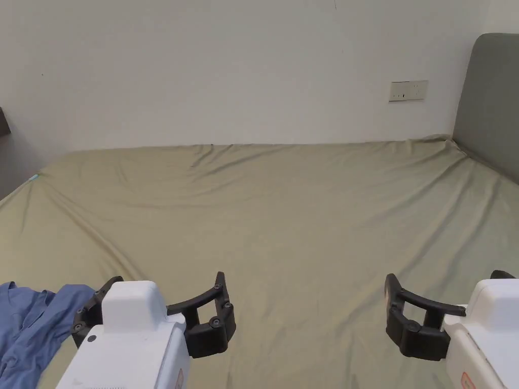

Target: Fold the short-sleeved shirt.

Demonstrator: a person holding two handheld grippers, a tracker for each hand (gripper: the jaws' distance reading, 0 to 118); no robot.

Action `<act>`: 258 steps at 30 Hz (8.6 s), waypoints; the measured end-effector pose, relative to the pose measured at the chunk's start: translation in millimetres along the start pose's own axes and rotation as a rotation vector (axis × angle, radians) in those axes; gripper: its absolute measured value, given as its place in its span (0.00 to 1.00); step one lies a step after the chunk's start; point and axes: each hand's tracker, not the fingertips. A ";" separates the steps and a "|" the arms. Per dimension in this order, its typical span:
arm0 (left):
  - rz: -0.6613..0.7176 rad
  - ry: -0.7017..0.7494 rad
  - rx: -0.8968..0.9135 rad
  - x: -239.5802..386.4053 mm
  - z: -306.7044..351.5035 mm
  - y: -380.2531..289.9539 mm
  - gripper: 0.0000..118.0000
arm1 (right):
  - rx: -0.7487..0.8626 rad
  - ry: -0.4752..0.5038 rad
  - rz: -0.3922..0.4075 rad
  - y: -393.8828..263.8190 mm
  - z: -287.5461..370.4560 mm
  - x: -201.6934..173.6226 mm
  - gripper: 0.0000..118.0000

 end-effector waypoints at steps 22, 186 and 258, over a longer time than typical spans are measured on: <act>0.235 -0.114 0.012 -4.1 -7.2 12.3 1.00 | 0.060 0.003 -0.157 4.6 0.2 16.6 1.00; -0.099 -0.001 -0.016 -12.2 41.4 -10.8 0.00 | -0.006 0.042 -0.133 5.0 29.1 5.8 0.01; -0.065 -0.135 -0.541 -106.0 -209.5 -59.9 0.02 | -0.909 0.224 -0.105 -59.0 -327.1 23.2 0.03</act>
